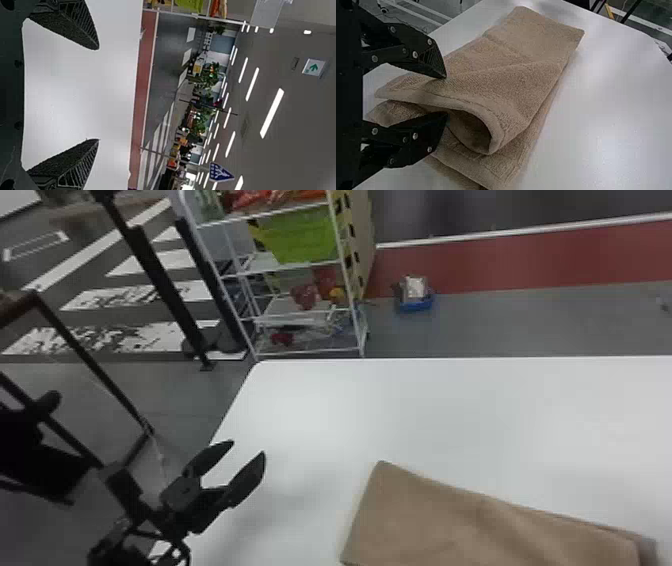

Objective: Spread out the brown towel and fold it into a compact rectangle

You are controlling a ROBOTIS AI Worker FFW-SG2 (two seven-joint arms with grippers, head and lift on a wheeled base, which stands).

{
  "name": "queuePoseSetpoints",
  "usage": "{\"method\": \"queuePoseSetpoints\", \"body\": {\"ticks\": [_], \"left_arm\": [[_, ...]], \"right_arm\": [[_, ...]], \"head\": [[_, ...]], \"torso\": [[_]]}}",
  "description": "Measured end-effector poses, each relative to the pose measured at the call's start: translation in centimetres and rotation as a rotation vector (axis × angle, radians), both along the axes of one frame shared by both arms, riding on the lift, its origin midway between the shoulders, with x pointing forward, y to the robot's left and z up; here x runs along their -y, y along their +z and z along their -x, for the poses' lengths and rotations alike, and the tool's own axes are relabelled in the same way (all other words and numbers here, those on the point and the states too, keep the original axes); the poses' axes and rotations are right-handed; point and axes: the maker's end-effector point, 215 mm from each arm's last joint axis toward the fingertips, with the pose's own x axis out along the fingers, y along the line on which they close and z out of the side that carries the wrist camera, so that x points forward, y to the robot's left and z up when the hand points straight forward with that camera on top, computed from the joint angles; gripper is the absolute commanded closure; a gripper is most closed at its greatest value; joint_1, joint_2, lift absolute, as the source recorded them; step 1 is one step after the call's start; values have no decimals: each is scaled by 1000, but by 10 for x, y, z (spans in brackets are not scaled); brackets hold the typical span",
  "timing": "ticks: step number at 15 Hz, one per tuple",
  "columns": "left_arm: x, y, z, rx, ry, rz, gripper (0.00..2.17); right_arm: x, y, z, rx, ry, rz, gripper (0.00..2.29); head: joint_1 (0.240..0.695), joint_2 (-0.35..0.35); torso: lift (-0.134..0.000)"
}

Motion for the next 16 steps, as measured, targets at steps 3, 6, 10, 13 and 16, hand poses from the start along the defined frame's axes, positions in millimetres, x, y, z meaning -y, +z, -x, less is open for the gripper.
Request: {"method": "queuePoseSetpoints", "body": {"ticks": [3,6,10,13,16], "left_arm": [[0,0,0,1,1,-1,46],[2,1,-1,1,-2,0,46],[3,2,-2,2,-3,-1,46],[6,5,-2,6,-12,-5,49],[7,6,-2,6,-13,-8,49]], "right_arm": [[0,6,-10,20,-11,-6,846],[-2,8,-18,24,-26,-19,846],[-6,14,-22,25,-39,-54,846],[-7,28,-22,40,-44,-96,846],[4,32,-14,47,-44,-89,846]], "head": [[695,319],[695,315],[695,315],[695,313],[695,301]], "torso": [[-124],[-124],[-124],[-124],[-124]]}}
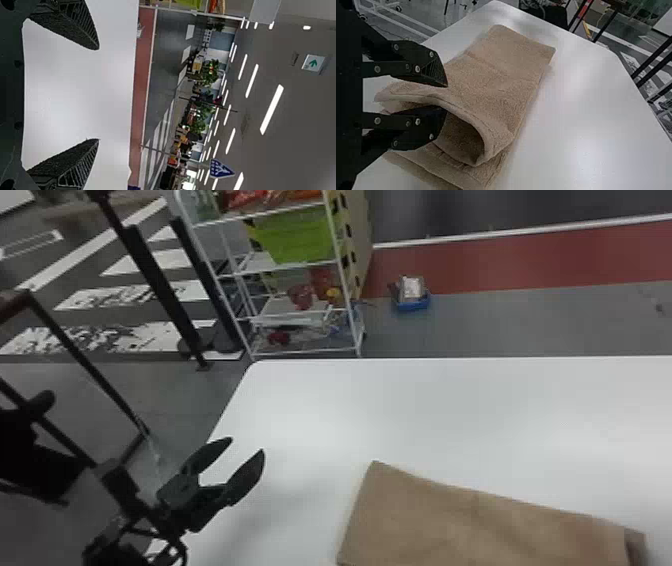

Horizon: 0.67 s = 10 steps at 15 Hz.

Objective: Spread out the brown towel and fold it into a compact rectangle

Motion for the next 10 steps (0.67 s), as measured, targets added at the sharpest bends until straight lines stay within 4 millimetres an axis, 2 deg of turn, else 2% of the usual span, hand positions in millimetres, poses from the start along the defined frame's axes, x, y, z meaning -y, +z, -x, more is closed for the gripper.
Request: {"method": "queuePoseSetpoints", "body": {"ticks": [3,4,10], "left_arm": [[3,0,-1,2,-3,0,46],[4,0,-2,1,-6,1,49],[5,-2,-2,-2,-8,-2,49]], "right_arm": [[17,4,4,12,-20,21,792],[20,3,4,12,-25,26,593],[6,-20,13,-31,7,61,539]], "head": [[695,280],[695,271],[695,284]], "torso": [[-124],[-124],[-124]]}}
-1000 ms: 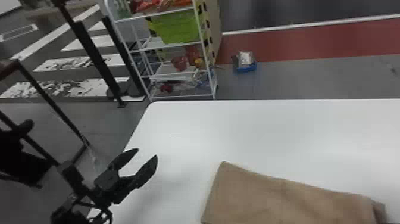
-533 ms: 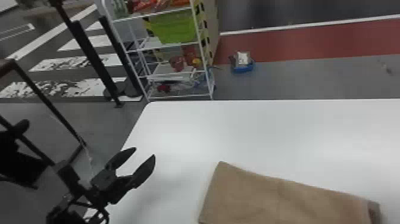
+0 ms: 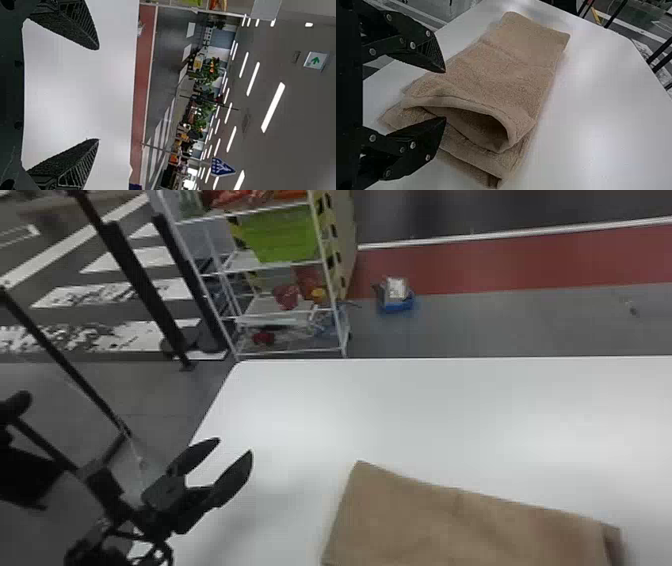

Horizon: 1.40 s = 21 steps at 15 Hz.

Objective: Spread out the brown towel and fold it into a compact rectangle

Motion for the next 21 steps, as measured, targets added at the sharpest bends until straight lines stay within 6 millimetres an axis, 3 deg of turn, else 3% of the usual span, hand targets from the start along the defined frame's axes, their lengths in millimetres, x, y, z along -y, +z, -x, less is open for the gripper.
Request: {"method": "queuePoseSetpoints", "body": {"ticks": [4,6,10,11,12,14,15,16,21], "left_arm": [[-2,0,1,-1,2,0,49],[-4,0,2,-1,4,0,49],[-7,-1,4,-2,8,2,49],[-8,-1,4,-2,10,1,49],[-9,-1,5,-1,12,2,49],[-9,0,5,0,12,3,49],[-10,0,5,0,13,3,49],[-10,0,5,0,13,3,49],[-12,-1,6,-2,17,3,49]], "right_arm": [[-11,-3,-4,0,13,0,603],[-14,-4,-6,3,22,7,876],[-15,-8,-7,-1,32,24,896],[-15,-9,-7,-1,32,27,1096],[-15,-9,-7,-2,32,30,1116],[-14,-11,-8,-4,29,32,1031],[-14,-11,-9,-6,29,31,687],[-14,-11,-9,-8,29,28,518],[-12,-11,-8,-10,32,33,481]], "head": [[695,305],[695,310],[695,319],[695,320],[695,322],[695,322],[695,322],[695,322],[695,322]], "torso": [[-124],[-124],[-124],[-124],[-124],[-124],[-124],[-124],[-124]]}}
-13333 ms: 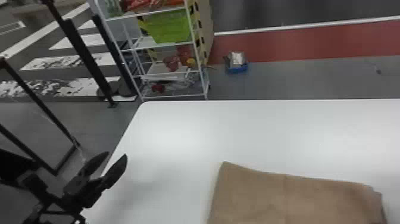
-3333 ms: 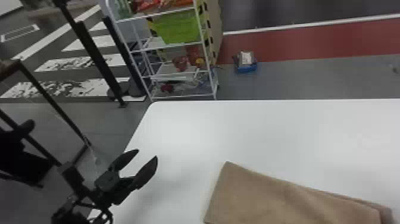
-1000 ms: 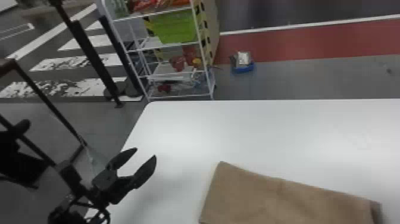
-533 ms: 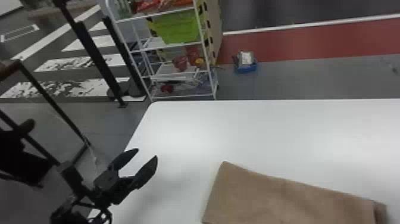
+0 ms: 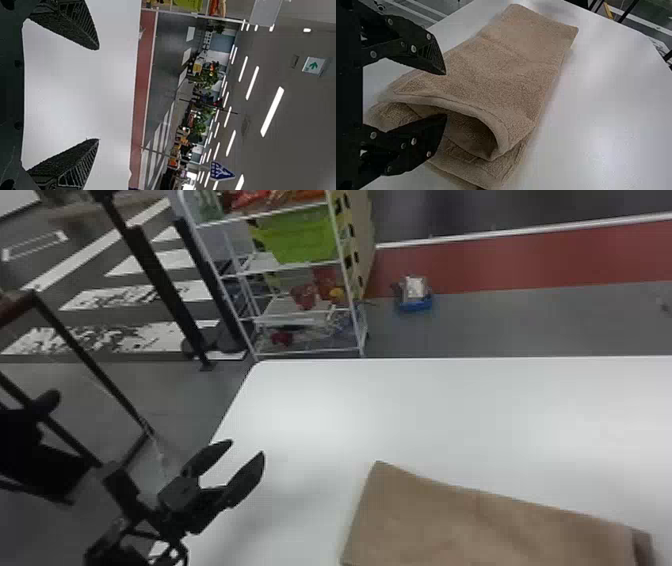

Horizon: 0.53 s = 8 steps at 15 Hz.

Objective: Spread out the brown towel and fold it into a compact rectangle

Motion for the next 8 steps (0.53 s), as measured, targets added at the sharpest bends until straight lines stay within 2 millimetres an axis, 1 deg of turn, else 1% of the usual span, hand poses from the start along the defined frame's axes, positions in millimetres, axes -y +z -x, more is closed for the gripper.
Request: {"method": "queuePoseSetpoints", "body": {"ticks": [2,3,4,6,7,8], "left_arm": [[-1,0,0,0,0,0,49],[-1,0,1,0,1,-1,49],[-1,0,1,0,2,-1,49],[-2,0,1,-1,2,0,49],[-3,0,1,-1,4,0,49],[-4,0,2,-1,5,-1,49]], "right_arm": [[-1,-1,1,-2,3,2,491],[-1,-2,1,-1,8,8,552],[-3,-4,1,-3,14,16,778],[-5,-9,1,-8,25,30,1001],[-6,-9,1,-8,26,31,1008],[-6,-9,0,-6,26,31,1069]], "head": [[695,324],[695,325],[695,327],[695,331],[695,335],[695,337]], "torso": [[-124],[-124],[-124],[-124],[-124],[-124]]}}
